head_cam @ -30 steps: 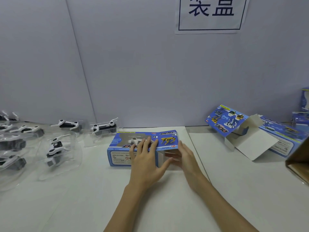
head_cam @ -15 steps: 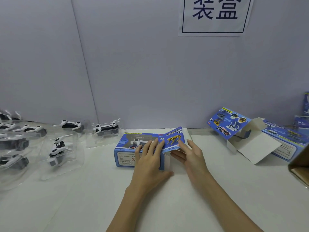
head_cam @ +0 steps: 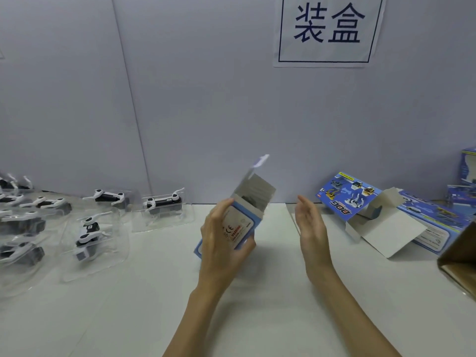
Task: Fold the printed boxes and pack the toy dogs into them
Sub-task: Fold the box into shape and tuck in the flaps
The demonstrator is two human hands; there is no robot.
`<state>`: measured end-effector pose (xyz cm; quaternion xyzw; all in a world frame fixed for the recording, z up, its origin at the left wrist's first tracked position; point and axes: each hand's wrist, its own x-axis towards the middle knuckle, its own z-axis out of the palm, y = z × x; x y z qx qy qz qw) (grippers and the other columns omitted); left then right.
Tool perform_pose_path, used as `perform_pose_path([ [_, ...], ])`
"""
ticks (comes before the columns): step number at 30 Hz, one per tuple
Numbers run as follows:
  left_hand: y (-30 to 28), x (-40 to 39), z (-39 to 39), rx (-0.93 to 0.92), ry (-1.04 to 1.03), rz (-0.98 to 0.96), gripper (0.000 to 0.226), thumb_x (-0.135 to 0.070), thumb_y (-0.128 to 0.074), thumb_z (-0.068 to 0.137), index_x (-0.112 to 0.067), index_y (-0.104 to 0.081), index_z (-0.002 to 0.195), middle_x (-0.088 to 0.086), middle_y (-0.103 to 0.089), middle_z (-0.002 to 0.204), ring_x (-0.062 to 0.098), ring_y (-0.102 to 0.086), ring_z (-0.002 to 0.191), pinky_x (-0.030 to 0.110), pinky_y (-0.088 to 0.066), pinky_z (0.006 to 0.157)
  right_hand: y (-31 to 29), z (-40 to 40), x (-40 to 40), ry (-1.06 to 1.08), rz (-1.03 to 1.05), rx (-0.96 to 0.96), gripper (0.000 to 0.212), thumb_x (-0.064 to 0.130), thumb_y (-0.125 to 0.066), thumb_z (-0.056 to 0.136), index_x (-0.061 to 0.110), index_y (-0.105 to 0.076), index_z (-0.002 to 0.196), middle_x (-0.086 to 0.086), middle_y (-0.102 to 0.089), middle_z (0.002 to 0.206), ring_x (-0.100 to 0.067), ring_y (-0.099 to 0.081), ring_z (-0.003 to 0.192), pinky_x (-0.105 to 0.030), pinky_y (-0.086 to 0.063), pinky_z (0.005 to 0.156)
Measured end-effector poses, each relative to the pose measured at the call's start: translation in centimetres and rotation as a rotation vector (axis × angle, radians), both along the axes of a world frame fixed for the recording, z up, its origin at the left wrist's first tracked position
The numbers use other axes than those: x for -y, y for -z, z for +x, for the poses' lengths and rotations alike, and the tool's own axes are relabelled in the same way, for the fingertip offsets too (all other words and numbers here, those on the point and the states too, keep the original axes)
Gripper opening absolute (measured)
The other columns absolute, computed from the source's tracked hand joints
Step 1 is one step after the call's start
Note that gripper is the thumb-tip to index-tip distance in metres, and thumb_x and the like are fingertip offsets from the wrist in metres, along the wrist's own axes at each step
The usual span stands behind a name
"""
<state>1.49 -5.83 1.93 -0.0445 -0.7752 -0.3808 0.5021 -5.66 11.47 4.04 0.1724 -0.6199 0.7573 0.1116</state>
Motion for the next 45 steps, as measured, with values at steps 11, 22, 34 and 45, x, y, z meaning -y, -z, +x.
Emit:
perform_pose_path([
  [11, -1.5, -0.4, 0.4, 0.223, 0.594, 0.493, 0.091, -0.035, -0.079, 0.081, -0.054, -0.029, 0.155, -0.006, -0.059, 0.139, 0.02, -0.064, 0.126, 0.029, -0.059, 0.091, -0.5, 1.2, 0.7, -0.213, 0.028, -0.069, 0.05, 0.027, -0.058, 0.103, 0.031, -0.043, 0.151, 0.002, -0.069, 0.132, -0.019, -0.069, 0.118, -0.034, -0.063, 0.083],
  [22, -1.8, -0.7, 0.6, 0.293, 0.642, 0.51, 0.055, -0.037, -0.063, 0.09, -0.056, -0.046, 0.139, -0.011, -0.06, 0.14, 0.02, -0.068, 0.121, 0.031, -0.061, 0.084, -0.9, 1.4, 0.1, -0.14, 0.174, -0.179, 0.045, 0.043, -0.054, 0.098, 0.035, -0.051, 0.142, -0.001, -0.057, 0.142, -0.026, -0.064, 0.123, -0.048, -0.061, 0.092],
  [34, -2.8, -1.7, 0.8, 0.169, 0.372, 0.327, 0.032, -0.062, -0.058, 0.087, -0.034, -0.055, 0.103, -0.009, -0.056, 0.123, 0.02, -0.064, 0.104, 0.027, -0.055, 0.073, -1.4, 1.2, 1.2, 0.014, 0.039, -0.28, 0.024, 0.022, -0.045, 0.1, 0.007, -0.064, 0.099, 0.017, -0.058, 0.137, -0.008, -0.062, 0.121, -0.024, -0.06, 0.072],
  [45, -3.8, -1.6, 0.9, 0.166, 0.551, 0.601, 0.067, -0.058, -0.088, 0.074, -0.028, -0.052, 0.122, -0.003, -0.069, 0.124, 0.018, -0.074, 0.1, 0.038, -0.062, 0.069, -1.7, 1.2, 1.2, -0.11, -0.118, -0.241, 0.034, 0.016, -0.044, 0.101, 0.025, -0.06, 0.13, 0.016, -0.071, 0.111, -0.013, -0.07, 0.105, -0.026, -0.06, 0.076],
])
